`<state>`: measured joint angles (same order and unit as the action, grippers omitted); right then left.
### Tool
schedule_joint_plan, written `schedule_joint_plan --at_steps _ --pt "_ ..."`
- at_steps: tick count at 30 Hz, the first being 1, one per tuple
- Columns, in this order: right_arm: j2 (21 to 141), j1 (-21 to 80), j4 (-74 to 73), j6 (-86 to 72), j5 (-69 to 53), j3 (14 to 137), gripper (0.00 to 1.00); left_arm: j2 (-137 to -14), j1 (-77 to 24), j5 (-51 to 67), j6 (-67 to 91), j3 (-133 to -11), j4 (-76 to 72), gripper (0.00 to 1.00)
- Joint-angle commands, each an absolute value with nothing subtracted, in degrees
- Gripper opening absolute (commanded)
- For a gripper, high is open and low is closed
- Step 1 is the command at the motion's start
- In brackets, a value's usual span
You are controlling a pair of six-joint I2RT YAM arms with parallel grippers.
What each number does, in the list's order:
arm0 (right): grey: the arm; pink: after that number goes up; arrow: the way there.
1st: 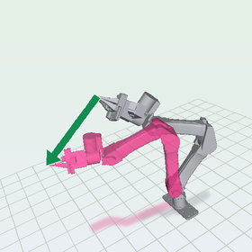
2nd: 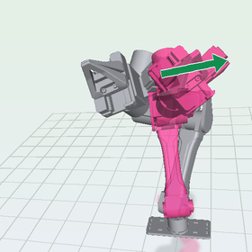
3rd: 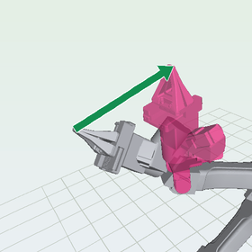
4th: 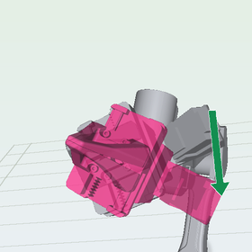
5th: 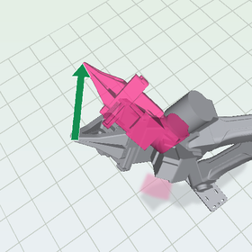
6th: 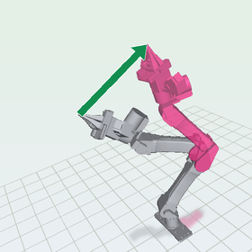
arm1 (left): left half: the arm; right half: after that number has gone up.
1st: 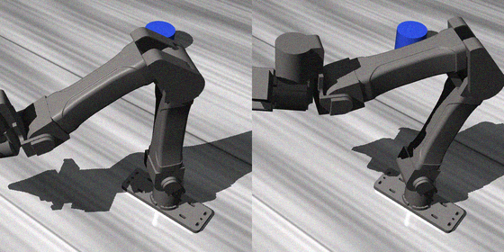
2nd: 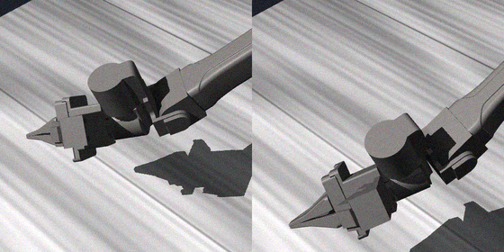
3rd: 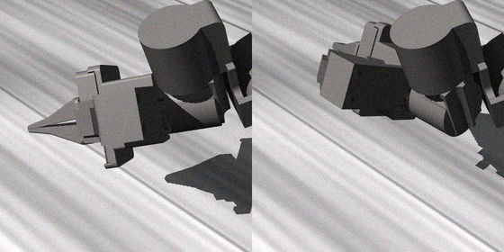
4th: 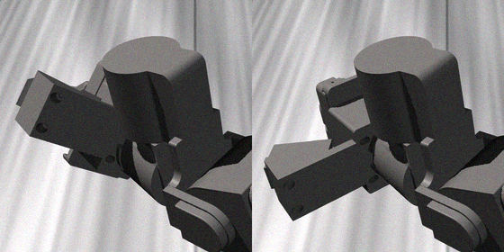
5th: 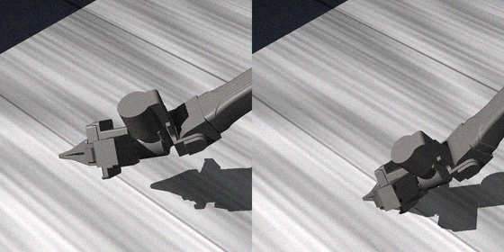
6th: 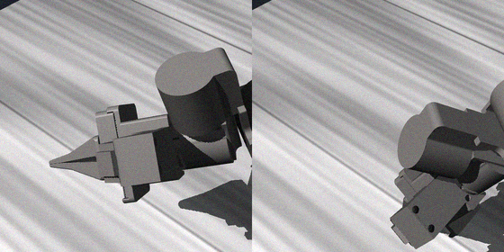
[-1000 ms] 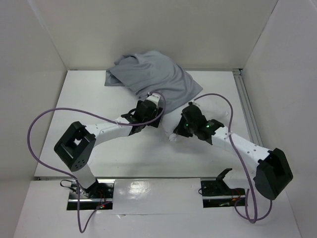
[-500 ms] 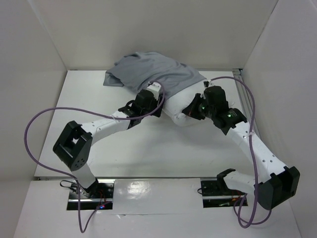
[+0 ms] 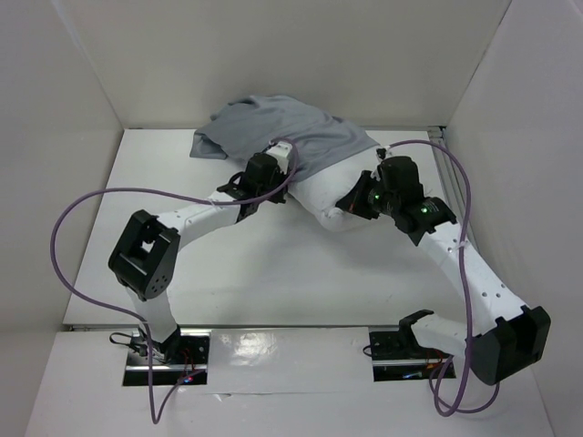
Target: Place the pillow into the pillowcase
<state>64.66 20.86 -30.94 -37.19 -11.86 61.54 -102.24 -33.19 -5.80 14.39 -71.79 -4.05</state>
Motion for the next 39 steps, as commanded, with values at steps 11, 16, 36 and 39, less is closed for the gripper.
schedule_joint_plan --at_steps 11,16,36,39 --pt "73.46 20.30 -12.76 -39.63 -14.58 64.86 0.00 -83.24 -46.65 8.60 25.13 -74.69 -0.35 0.00" --pt "77.51 18.90 -7.48 -40.69 -15.20 64.25 0.00 -81.74 -52.56 14.23 29.88 -80.14 -3.51 0.00" --pt "50.37 16.52 -30.77 -50.61 -21.00 57.75 0.00 -99.53 -36.08 16.76 35.49 -133.51 30.24 0.00" --pt "49.83 16.52 -26.73 -54.40 -19.61 53.36 0.00 -108.77 -31.30 22.15 37.69 -138.14 30.76 0.00"
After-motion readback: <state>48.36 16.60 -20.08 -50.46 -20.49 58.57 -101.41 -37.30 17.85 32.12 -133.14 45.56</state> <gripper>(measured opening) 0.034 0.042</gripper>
